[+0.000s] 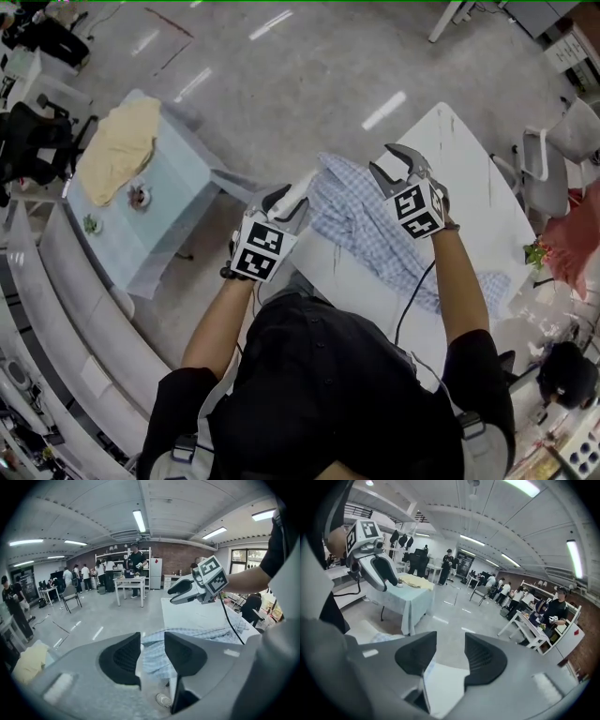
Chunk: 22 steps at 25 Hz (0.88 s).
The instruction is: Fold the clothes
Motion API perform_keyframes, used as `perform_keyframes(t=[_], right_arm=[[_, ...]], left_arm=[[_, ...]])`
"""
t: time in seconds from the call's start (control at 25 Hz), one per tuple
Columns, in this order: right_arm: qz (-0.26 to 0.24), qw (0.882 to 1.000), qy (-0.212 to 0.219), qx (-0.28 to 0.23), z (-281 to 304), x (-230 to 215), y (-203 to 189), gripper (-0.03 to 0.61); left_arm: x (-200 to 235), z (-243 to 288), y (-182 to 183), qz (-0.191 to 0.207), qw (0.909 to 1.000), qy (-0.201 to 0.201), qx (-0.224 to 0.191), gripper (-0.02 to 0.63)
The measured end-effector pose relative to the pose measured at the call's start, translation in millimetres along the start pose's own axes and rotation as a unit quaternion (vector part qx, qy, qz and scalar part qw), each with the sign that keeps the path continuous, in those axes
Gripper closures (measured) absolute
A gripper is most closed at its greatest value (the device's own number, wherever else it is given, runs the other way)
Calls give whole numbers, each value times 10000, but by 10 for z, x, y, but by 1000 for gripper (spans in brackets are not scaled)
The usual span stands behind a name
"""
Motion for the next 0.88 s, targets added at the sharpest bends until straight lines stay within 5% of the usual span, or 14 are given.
perform_keyframes(t=[0.36,0.88], right_arm=[[1046,9867,-1158,460,-1389,-138,-1211,407],[2595,9177,-2841,989,-3438,180,-2908,416]], left_arm=[[-740,416,548,845,9918,-926,-248,448],[-2258,880,1289,1986,9529,-2222,-556,453]])
Point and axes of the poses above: the fingertips, and each gripper's own axes: z forward along the fingers, x to its left, y out of its top, the point moved 8 cm from there along -z, backward along the fingers, and after that the axes turned 13 degrees about z, right-handed, at the moved point
